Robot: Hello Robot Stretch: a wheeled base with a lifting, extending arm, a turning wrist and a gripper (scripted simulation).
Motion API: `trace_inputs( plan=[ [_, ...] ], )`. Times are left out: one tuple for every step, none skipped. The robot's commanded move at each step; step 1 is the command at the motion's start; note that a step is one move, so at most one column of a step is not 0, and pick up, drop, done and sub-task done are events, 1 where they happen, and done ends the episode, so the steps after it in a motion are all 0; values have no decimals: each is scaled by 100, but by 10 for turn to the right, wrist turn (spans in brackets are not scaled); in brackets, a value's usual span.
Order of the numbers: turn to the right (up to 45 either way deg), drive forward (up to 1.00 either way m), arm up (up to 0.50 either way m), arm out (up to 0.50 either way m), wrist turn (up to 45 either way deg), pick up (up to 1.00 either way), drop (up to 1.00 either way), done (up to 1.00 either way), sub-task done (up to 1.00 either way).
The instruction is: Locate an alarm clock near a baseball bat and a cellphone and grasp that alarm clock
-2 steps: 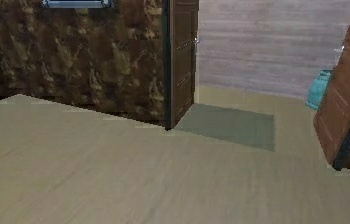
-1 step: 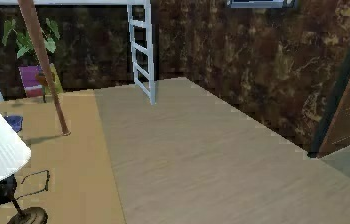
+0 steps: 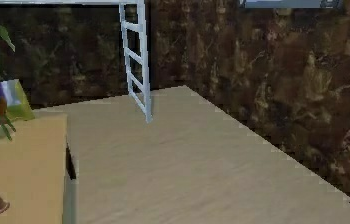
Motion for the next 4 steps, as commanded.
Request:
trace_inputs(
  plan=[
    [-450,0,0,0,0,0,0,0,0],
    [-450,0,0,0,0,0,0,0,0],
    [-450,0,0,0,0,0,0,0,0],
    [-330,0,0,0,0,0,0,0,0]
  ],
)
